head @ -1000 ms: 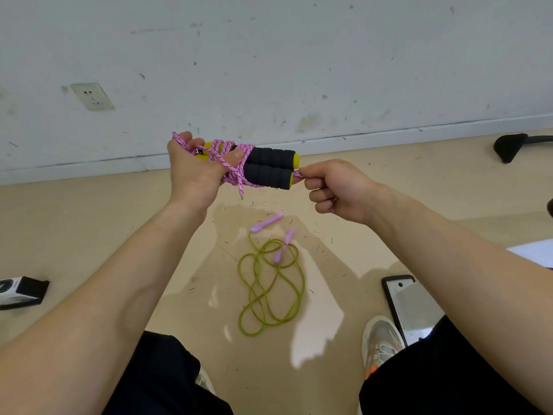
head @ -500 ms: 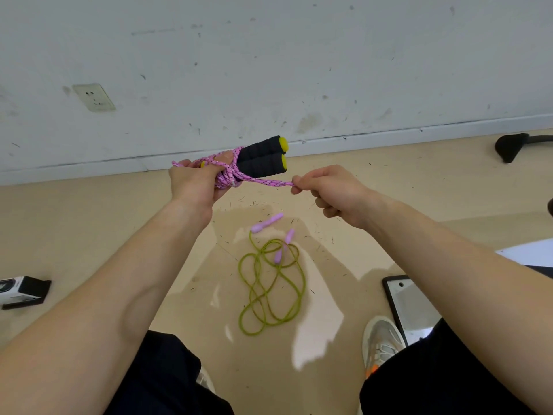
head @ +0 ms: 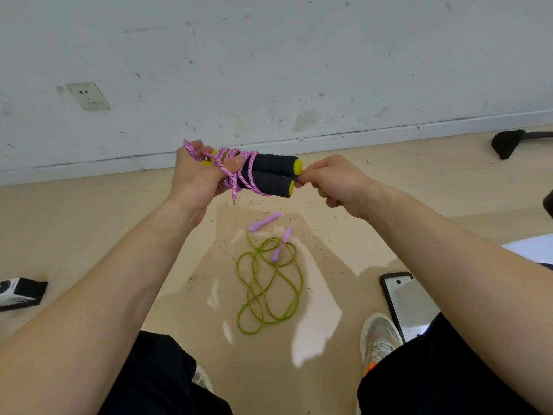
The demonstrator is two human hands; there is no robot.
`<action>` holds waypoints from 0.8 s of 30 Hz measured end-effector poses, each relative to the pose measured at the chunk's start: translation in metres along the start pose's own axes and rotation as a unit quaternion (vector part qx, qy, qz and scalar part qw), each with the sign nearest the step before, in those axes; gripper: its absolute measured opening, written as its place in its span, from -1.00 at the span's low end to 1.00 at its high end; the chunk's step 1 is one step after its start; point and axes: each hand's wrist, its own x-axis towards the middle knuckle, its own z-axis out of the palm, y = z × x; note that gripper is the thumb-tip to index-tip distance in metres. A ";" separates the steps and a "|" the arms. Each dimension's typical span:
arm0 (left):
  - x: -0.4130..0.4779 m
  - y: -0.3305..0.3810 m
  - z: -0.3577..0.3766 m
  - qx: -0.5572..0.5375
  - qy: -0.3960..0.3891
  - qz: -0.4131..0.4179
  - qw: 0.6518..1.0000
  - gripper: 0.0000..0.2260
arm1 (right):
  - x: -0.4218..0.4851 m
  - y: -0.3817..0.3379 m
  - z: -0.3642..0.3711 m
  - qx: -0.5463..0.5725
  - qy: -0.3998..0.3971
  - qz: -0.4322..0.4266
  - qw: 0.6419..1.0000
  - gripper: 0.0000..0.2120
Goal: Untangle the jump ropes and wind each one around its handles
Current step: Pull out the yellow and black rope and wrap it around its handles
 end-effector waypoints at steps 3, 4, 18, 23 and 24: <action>0.002 -0.002 0.002 0.048 0.048 0.072 0.995 -0.25 | -0.002 -0.002 0.005 0.093 0.012 0.020 0.995 -0.90; 0.003 -0.003 0.001 0.058 0.060 0.086 0.993 -0.22 | -0.004 -0.003 0.006 0.124 0.008 0.030 0.992 -0.89; -0.021 -0.008 0.022 0.200 0.132 0.265 0.934 -0.21 | -0.010 -0.013 0.028 -0.296 0.094 -0.086 0.947 -0.71; -0.027 -0.012 0.028 0.242 0.130 0.311 0.910 -0.25 | -0.015 -0.016 0.035 -0.396 0.086 -0.106 0.908 -0.75; -0.029 -0.013 0.029 0.251 0.127 0.324 0.903 -0.27 | -0.016 -0.017 0.037 -0.404 0.081 -0.114 0.904 -0.72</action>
